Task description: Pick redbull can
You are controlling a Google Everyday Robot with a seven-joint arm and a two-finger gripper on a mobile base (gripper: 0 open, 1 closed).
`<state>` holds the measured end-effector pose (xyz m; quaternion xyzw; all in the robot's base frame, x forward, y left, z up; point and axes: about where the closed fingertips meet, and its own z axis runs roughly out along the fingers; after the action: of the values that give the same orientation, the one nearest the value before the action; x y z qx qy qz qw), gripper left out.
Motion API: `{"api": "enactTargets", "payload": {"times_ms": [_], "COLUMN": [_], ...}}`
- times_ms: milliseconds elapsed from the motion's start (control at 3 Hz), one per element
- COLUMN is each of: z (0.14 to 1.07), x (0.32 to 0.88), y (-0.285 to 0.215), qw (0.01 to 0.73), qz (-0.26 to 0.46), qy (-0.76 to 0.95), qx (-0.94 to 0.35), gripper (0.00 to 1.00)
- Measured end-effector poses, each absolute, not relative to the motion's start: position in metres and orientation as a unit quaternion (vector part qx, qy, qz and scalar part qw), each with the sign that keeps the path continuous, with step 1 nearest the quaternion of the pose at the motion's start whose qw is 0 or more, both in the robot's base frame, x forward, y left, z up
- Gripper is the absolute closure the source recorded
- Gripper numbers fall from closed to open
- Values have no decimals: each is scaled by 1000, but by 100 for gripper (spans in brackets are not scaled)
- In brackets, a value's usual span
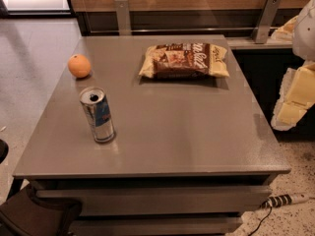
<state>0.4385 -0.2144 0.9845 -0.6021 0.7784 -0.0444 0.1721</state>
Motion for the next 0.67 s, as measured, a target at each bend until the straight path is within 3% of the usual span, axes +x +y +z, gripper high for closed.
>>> {"api": "enactTargets", "payload": {"times_ms": [667], "z": [981], "x": [444], "y": [-206], "qw": [198], "qz": [-23], "qy": [773], "qx": [-602], "gripper": [0]}}
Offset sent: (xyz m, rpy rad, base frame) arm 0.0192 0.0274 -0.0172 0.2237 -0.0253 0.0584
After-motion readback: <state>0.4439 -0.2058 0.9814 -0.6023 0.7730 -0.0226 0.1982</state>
